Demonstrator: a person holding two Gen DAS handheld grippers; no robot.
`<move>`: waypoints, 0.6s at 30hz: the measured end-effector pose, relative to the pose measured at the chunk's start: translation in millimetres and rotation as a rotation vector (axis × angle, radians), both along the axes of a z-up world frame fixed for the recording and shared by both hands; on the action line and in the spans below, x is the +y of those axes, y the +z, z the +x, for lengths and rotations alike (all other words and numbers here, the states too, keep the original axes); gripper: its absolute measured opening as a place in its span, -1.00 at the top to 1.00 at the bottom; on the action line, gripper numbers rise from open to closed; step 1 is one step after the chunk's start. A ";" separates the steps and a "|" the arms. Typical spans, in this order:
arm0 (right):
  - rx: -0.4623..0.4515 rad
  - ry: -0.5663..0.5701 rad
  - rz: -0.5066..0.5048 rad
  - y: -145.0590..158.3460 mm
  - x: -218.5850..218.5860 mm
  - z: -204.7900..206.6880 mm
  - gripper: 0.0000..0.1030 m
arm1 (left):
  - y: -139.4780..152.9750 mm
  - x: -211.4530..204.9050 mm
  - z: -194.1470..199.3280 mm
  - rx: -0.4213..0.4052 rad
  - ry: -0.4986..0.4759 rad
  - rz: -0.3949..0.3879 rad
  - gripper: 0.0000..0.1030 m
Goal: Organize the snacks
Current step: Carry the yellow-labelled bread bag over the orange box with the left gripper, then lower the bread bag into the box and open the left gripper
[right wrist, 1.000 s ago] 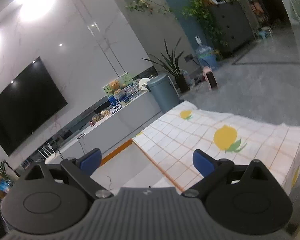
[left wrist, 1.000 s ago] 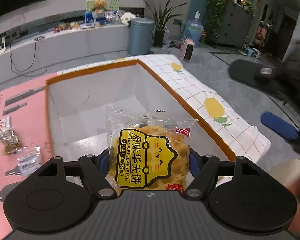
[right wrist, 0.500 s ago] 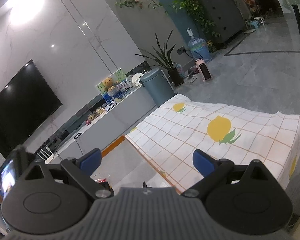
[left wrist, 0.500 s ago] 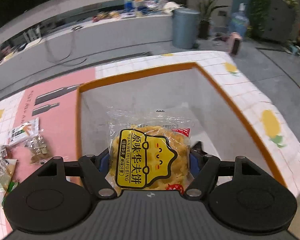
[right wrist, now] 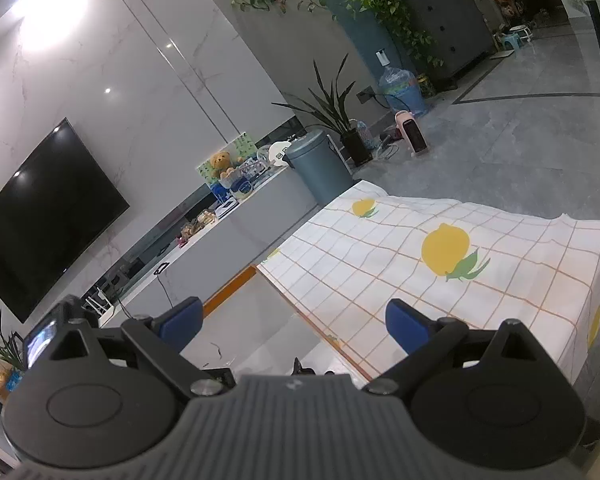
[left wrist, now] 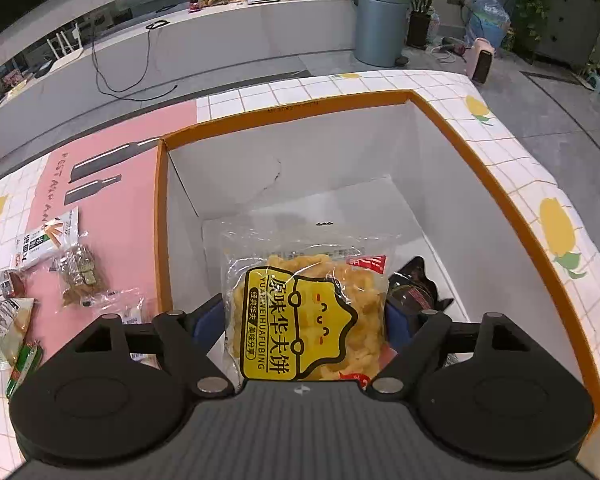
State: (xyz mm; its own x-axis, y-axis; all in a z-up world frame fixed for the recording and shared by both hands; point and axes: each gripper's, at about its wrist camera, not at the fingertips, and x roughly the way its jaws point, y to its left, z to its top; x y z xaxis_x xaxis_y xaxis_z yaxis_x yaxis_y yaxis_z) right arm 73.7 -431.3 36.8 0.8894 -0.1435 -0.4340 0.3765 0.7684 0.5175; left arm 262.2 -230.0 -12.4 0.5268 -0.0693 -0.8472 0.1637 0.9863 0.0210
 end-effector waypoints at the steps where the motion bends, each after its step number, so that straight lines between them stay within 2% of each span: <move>1: 0.001 0.001 -0.002 1.3 1.1 -0.1 -0.85 | 1.3 0.2 -2.3 -0.005 -0.007 0.003 -0.88; 4: -0.001 0.006 -0.007 2.1 3.8 -1.0 -0.85 | 2.5 -1.2 -2.5 -0.046 -0.003 0.038 -0.95; 6: -0.002 0.010 -0.009 2.4 4.7 -1.0 -0.85 | 3.9 0.5 -1.5 -0.132 0.009 0.065 -1.00; 8: 0.001 0.012 -0.009 1.9 4.8 -0.6 -0.85 | 5.2 -0.4 -0.5 -0.175 -0.003 0.094 -1.00; 10: 0.006 0.008 -0.007 1.5 4.0 0.0 -0.85 | 5.5 1.3 -0.8 -0.158 -0.031 0.073 -1.00; 14: 0.010 0.002 -0.003 1.3 2.9 1.4 -0.85 | 10.8 4.2 -7.3 -0.186 -0.028 0.070 -1.00; 18: 0.014 0.012 -0.022 2.6 5.2 3.1 -0.85 | 22.8 14.4 -19.0 -0.207 -0.041 0.004 -1.00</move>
State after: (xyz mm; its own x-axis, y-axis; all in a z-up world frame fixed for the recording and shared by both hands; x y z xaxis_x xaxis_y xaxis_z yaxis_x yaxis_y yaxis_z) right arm 76.8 -426.1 39.3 0.8851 -0.1426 -0.4430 0.3742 0.7840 0.4953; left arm 243.2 -215.6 10.4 0.6861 -0.0912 -0.7218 0.1954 0.9788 0.0620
